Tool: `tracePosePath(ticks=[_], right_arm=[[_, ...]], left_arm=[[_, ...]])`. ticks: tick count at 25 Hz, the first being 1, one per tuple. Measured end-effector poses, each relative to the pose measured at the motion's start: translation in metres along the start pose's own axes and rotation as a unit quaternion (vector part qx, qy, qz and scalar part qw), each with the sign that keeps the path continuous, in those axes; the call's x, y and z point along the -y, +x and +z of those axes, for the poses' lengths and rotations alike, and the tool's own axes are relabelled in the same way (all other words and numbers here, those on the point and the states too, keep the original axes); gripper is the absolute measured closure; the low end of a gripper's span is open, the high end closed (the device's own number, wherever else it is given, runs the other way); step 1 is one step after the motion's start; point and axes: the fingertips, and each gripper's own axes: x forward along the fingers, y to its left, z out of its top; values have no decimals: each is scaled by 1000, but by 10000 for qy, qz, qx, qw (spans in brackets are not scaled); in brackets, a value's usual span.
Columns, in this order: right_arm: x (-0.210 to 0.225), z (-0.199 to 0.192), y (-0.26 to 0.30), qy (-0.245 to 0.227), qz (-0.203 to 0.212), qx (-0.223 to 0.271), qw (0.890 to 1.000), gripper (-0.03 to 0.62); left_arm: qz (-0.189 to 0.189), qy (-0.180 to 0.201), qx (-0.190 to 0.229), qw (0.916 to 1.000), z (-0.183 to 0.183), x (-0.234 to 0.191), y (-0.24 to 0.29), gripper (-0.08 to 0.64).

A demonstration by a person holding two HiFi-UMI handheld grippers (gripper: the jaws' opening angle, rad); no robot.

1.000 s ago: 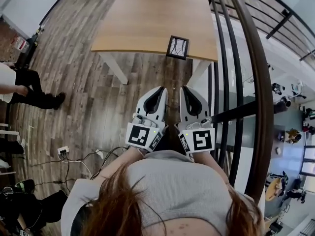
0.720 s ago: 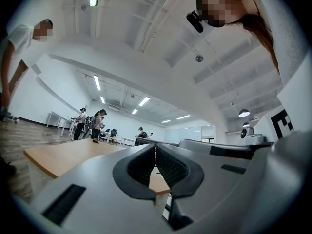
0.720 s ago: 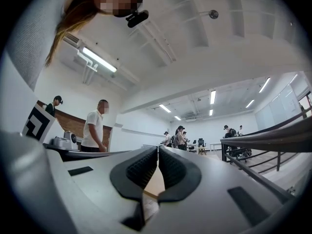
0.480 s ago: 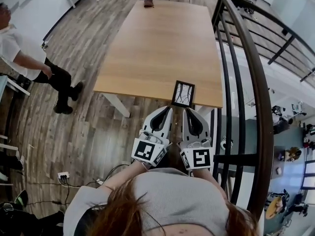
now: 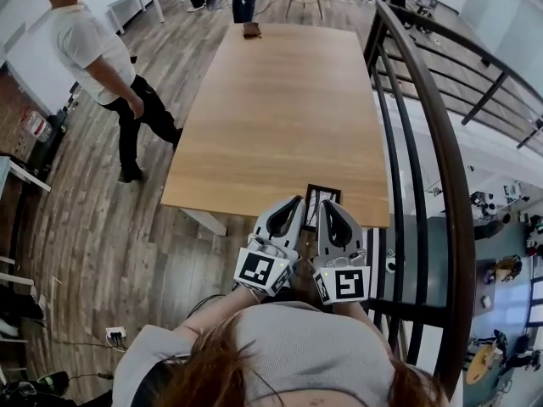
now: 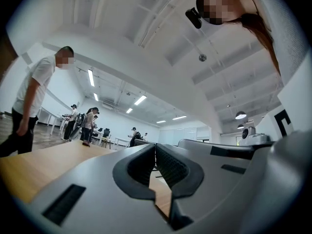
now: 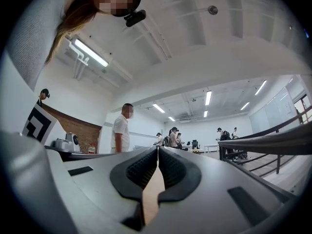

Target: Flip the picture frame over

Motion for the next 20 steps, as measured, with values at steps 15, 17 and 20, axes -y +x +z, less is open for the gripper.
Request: tracePosePath(ticks=[15, 17, 20], right_arm=[[42, -32, 1, 797, 257, -161, 9964, 574], [52, -56, -9, 1171, 247, -413, 9919, 574], [65, -92, -30, 1848, 238, -636, 9804, 574]], left_arm=[[252, -101, -288, 9992, -24, -12, 28, 554], [298, -186, -403, 9986, -36, -12, 28, 554], [330, -277, -602, 9973, -54, -10, 25, 554]])
